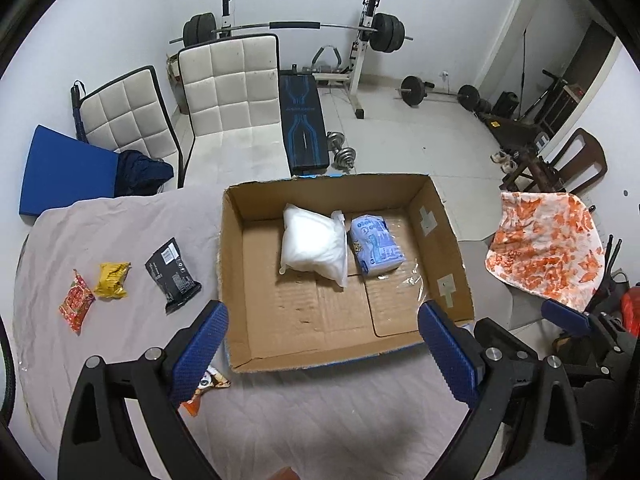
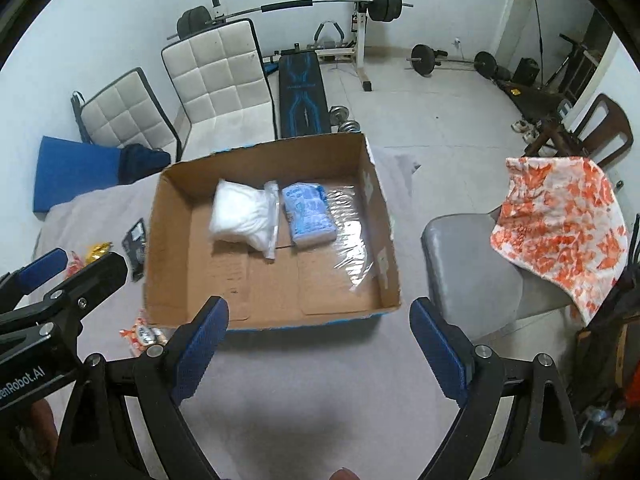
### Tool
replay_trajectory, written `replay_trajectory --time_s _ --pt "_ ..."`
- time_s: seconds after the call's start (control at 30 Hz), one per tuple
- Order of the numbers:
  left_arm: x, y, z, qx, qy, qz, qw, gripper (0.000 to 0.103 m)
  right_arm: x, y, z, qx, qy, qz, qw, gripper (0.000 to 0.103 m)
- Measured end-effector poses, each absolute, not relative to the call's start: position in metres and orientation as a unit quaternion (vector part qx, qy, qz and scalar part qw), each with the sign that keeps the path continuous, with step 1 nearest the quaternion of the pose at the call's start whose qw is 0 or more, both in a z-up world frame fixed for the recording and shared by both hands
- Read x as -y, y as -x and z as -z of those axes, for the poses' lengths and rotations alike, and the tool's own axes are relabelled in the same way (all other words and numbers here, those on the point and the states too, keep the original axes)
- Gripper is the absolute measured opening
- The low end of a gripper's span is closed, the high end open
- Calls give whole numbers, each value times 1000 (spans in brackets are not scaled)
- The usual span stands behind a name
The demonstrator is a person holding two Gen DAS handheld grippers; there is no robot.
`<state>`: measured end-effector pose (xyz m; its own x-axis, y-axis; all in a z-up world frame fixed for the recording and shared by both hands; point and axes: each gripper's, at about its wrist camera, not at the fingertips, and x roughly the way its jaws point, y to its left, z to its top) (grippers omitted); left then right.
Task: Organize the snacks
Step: 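Grasp the red Deegee bag with the left tool while the right tool grasps the panda bag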
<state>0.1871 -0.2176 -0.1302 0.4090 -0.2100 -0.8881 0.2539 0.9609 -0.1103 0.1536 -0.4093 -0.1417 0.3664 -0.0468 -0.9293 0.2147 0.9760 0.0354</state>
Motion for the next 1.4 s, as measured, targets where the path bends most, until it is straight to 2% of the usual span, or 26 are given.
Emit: replay_trajectory --time_s 0.17,0.33,0.57,0.87,0.93,1.0,1.13,1.2,1.4 --pt "176 -179 120 -526 -29 132 840 97 380 -143 135 -568 -99 47 816 94" --pt "87 -174 132 -543 -38 73 836 97 315 -147 159 -602 -96 1 793 94" --pt "-45 -182 177 -588 -5 -26 808 97 198 -190 249 -680 -125 -51 721 94" --pt "-169 -224 242 -624 3 -86 777 97 135 -216 389 -750 -261 38 606 94" --pt "-190 -241 258 -631 -6 -91 771 97 129 -220 409 -758 -276 52 589 90" --pt "-208 -260 277 -642 -12 -93 761 97 121 -227 420 -763 -258 73 589 72" --pt "-231 -298 315 -667 -20 -79 740 97 97 -249 422 -770 -182 63 608 63" --pt "-232 -314 335 -680 -31 -56 731 97 83 -260 423 -774 -134 50 616 44" --pt "-214 -344 391 -697 -95 -4 711 97 47 -290 425 -777 0 11 629 44"
